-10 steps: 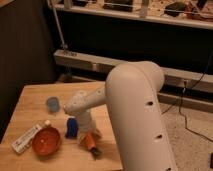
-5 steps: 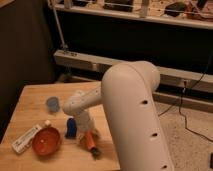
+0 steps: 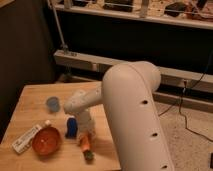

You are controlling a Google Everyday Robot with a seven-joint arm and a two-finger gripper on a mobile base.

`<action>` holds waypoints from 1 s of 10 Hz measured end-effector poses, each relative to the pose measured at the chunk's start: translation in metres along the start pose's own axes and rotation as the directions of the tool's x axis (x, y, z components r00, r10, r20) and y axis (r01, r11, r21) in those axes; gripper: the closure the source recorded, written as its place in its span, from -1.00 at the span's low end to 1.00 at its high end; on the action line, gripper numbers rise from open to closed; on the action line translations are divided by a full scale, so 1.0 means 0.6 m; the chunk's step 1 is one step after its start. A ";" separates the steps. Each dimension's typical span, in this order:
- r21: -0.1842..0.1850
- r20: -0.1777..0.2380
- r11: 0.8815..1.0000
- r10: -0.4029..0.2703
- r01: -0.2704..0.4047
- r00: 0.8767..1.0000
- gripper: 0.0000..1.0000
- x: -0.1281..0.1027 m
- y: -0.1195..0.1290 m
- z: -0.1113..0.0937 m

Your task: Place the pepper on the white sponge

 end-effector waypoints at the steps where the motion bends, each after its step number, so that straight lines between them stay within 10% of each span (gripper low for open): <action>1: -0.006 0.005 1.000 0.008 -0.008 1.000 1.00 -0.001 -0.004 -0.004; 10: -0.056 0.042 0.997 0.063 -0.061 0.997 1.00 -0.006 -0.035 -0.045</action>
